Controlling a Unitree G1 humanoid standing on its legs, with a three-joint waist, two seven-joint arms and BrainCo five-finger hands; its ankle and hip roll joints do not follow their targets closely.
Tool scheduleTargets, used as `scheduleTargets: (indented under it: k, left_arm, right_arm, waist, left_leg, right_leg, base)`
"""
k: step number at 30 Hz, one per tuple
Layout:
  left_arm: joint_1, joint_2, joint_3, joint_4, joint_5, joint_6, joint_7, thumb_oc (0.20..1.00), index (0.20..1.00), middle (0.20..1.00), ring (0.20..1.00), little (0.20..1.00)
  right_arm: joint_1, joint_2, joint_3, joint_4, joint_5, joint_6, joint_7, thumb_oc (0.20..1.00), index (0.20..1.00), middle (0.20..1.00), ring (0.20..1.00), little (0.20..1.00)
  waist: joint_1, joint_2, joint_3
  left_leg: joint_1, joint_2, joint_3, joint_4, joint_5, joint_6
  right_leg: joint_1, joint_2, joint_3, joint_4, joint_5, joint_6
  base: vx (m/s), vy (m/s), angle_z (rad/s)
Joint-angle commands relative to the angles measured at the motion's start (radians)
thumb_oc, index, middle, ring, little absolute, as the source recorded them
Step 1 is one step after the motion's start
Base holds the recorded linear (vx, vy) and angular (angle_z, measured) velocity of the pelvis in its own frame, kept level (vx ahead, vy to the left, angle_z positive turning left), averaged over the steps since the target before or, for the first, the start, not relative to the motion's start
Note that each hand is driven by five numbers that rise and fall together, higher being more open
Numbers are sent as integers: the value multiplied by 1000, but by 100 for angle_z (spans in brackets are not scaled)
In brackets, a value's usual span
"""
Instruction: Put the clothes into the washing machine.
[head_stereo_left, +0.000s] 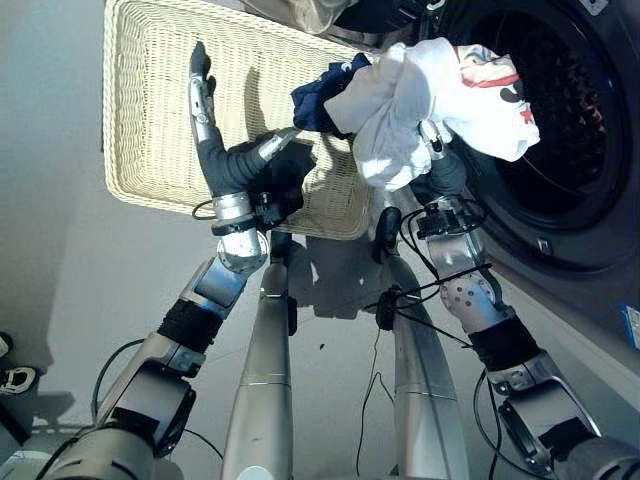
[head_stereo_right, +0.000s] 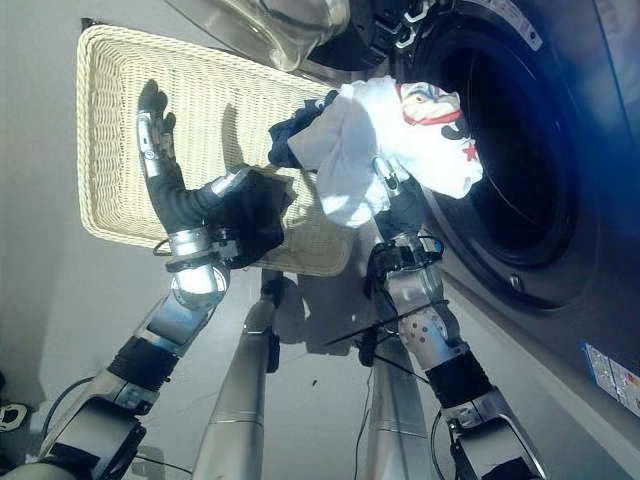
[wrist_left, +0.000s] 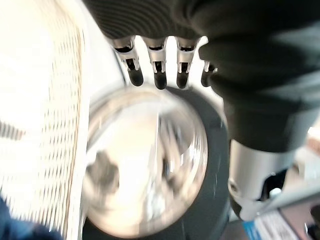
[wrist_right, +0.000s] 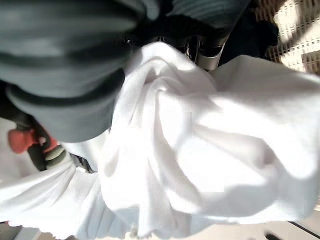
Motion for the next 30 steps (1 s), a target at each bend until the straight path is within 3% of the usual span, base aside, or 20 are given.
scheduleTargets:
  k: [1, 9, 12, 13, 14, 15, 18, 20, 21, 22, 28, 29, 30]
  left_arm:
    - [-69, -15, 25, 18, 68, -17, 65, 1000, 1000, 1000, 1000, 1000]
    - [-167, 39, -35, 228, 14, 46, 32, 1000, 1000, 1000, 1000, 1000]
    - [-231, 63, -105, 370, -85, 77, -58, 1000, 1000, 1000, 1000, 1000]
    - [-238, 65, -110, 383, -95, 80, -71, 1000, 1000, 1000, 1000, 1000]
    - [-262, 83, -143, 421, -169, 102, -161, 1000, 1000, 1000, 1000, 1000]
    - [-267, 87, -149, 427, -176, 102, -167, 1000, 1000, 1000, 1000, 1000]
    - [-264, 128, -188, 457, -216, 95, -212, 1000, 1000, 1000, 1000, 1000]
    - [-230, 152, -205, 451, -235, 101, -233, 1000, 1000, 1000, 1000, 1000]
    - [-225, 156, -207, 449, -235, 106, -237, 1000, 1000, 1000, 1000, 1000]
    - [-207, 178, -220, 445, -224, 116, -238, 1000, 1000, 1000, 1000, 1000]
    - [-157, 237, -242, 455, -176, 140, -286, 1000, 1000, 1000, 1000, 1000]
    - [-151, 244, -249, 460, -166, 139, -299, 1000, 1000, 1000, 1000, 1000]
    - [-148, 247, -252, 462, -163, 136, -300, 1000, 1000, 1000, 1000, 1000]
  right_arm:
    - [-34, -27, -26, -26, 69, -49, -6, 200, 200, 200, 200, 200]
    - [-118, -124, -57, 267, 230, -18, 20, 200, 200, 200, 200, 200]
    - [-217, -191, -41, 502, 293, 37, -13, 200, 200, 200, 200, 200]
    - [-229, -199, -38, 522, 287, 36, -31, 200, 200, 200, 200, 200]
    - [-286, -248, -25, 628, 306, 35, -53, 200, 200, 200, 200, 200]
    - [-299, -255, -24, 644, 311, 36, -58, 200, 200, 200, 200, 200]
    - [-380, -352, -52, 773, 325, -26, -130, 200, 200, 200, 200, 200]
    - [-428, -418, -75, 783, 310, -139, -252, 200, 200, 200, 200, 200]
    - [-431, -424, -81, 780, 297, -158, -270, 200, 200, 200, 200, 200]
    - [-452, -459, -86, 751, 258, -231, -355, 200, 200, 200, 200, 200]
    - [-491, -557, -129, 702, 168, -337, -508, 200, 200, 200, 200, 200]
    - [-492, -571, -132, 703, 155, -342, -527, 423, 423, 423, 423, 423]
    - [-492, -577, -134, 704, 153, -342, -532, 520, 520, 520, 520, 520]
  waist:
    - [-34, 84, -22]
    - [-39, 87, -22]
    - [-40, 93, -22]
    - [-39, 93, -22]
    - [-36, 98, -22]
    - [-36, 99, -22]
    - [-30, 105, -22]
    - [-27, 103, -22]
    - [-26, 104, -22]
    - [-28, 98, -22]
    - [-36, 84, -22]
    - [-37, 83, -22]
    - [-38, 83, -22]
  left_leg:
    - [-10, -117, 18, -82, 86, 95]
    - [-16, -106, 29, -84, 88, 84]
    - [-20, -99, 37, -86, 89, 77]
    - [-21, -98, 38, -85, 89, 76]
    - [-24, -96, 38, -84, 88, 75]
    - [-25, -96, 38, -85, 88, 75]
    - [-28, -93, 33, -82, 80, 77]
    - [-34, -93, 23, -82, 74, 78]
    - [-35, -93, 22, -81, 72, 79]
    - [-34, -93, 18, -81, 67, 81]
    - [-23, -90, 15, -85, 53, 86]
    - [-19, -89, 15, -88, 52, 86]
    - [-18, -89, 16, -89, 52, 87]
  right_leg:
    - [33, 43, -114, 37, -30, 109]
    - [25, 44, -116, 39, -25, 111]
    - [19, 47, -117, 35, -21, 110]
    - [18, 47, -117, 35, -21, 110]
    - [14, 48, -116, 35, -19, 110]
    - [14, 49, -116, 34, -19, 110]
    - [11, 50, -115, 35, -19, 111]
    - [8, 56, -112, 30, -17, 110]
    - [7, 56, -112, 32, -18, 111]
    - [7, 61, -109, 30, -17, 111]
    - [22, 70, -105, 12, -15, 113]
    - [25, 70, -104, 9, -15, 114]
    - [27, 71, -104, 8, -15, 114]
  base:
    - [-3, 5, 4]
    - [-2, 4, 2]
    - [1, 11, -1]
    - [0, 0, 0]
    - [0, 0, 0]
    - [0, 0, 0]
    - [0, 0, 0]
    - [0, 0, 0]
    - [0, 0, 0]
    - [0, 0, 0]
    - [0, 0, 0]
    - [0, 0, 0]
    - [0, 0, 0]
